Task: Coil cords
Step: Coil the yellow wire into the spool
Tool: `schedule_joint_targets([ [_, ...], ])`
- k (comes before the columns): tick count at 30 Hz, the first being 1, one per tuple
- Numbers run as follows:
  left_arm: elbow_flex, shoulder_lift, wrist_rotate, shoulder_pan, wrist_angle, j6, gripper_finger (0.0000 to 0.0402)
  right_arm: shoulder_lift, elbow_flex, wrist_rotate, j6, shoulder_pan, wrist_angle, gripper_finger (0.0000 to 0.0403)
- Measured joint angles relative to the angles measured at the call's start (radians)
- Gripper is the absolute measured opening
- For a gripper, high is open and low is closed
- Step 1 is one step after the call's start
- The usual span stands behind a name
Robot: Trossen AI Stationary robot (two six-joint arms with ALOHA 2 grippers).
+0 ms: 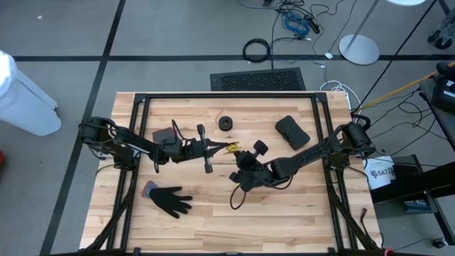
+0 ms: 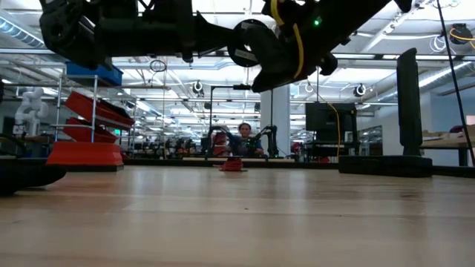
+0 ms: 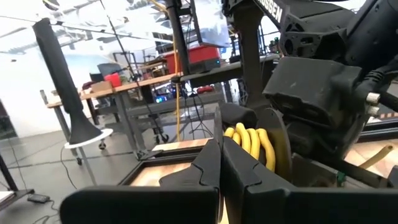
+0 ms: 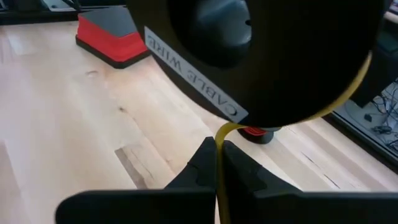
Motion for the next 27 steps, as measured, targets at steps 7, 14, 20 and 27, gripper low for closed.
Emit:
schedule_joint_targets([
  [7,0.0,-0.001,-0.029,0.007,0.008,0.001,0.0,0.011,0.0,-0.027,-0.073,-0.008,0.162,0.0],
  [14,0.0,-0.002,-0.089,0.009,-0.025,0.067,0.0,0.042,0.0,-0.051,-0.115,-0.027,0.281,0.0],
  [20,0.001,-0.002,-0.121,0.009,-0.08,0.166,0.0,0.044,0.0,-0.055,-0.139,-0.026,0.351,0.0],
  [27,0.001,-0.002,-0.138,0.01,-0.131,0.257,0.0,0.044,-0.001,-0.083,-0.116,-0.046,0.368,0.0],
])
